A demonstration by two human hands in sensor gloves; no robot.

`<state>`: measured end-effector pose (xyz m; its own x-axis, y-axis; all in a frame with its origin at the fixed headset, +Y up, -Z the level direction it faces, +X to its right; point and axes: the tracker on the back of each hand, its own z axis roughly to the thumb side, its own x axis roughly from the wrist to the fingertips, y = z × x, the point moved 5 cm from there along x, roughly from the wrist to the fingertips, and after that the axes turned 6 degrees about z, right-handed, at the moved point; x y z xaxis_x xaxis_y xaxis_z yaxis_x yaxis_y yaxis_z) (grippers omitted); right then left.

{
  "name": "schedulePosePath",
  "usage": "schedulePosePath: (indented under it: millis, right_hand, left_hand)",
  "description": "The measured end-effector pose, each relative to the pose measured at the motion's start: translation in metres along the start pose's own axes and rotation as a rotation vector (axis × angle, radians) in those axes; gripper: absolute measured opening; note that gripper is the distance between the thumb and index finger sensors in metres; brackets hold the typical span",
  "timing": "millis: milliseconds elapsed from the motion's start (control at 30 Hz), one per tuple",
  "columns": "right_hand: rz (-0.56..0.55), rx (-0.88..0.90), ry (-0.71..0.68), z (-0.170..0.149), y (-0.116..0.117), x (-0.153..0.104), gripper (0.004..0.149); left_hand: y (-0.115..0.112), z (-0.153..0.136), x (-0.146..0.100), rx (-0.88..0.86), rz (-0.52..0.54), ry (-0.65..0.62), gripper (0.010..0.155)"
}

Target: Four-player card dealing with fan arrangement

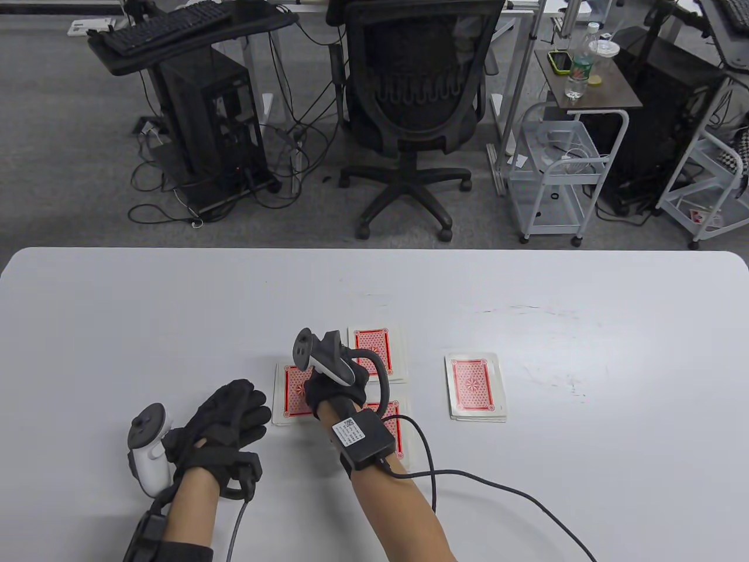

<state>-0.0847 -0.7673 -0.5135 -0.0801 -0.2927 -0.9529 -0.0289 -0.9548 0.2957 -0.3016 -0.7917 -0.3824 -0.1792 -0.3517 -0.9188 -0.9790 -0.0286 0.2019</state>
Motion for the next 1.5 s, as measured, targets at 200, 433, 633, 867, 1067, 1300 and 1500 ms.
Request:
schedulePosePath:
  millis: [200, 433, 633, 867, 1067, 1300, 1500]
  right_hand:
    - [-0.001, 0.128, -0.064, -0.013, -0.022, -0.025, 0.066]
    - [-0.057, 0.128, -0.137, -0.049, -0.041, -0.078, 0.057]
    - [-0.036, 0.141, -0.154, -0.078, -0.021, -0.107, 0.064]
    - [0.048, 0.143, -0.084, -0.089, 0.016, -0.112, 0.079]
    - [0.204, 0.056, -0.063, -0.077, 0.04, -0.107, 0.092]
    - [0.288, -0.057, -0.046, -0.066, 0.06, -0.101, 0.096]
    - [0.381, 0.001, -0.045, -0.066, 0.062, -0.099, 0.091]
  left_hand:
    - [-0.008, -0.001, 0.001, 0.05, -0.016, -0.011, 0.049]
    - [-0.035, 0.004, 0.0, 0.252, -0.069, -0.095, 0.05]
    - [-0.065, 0.014, -0.008, 0.54, -0.108, -0.262, 0.055]
    - [-0.105, 0.016, -0.022, 0.862, -0.143, -0.395, 0.066]
    - [-0.124, 0.01, -0.029, 1.047, -0.169, -0.448, 0.074]
    - [-0.135, 0.003, -0.031, 1.127, -0.184, -0.456, 0.075]
    - [-0.133, 0.004, -0.03, 1.12, -0.173, -0.454, 0.074]
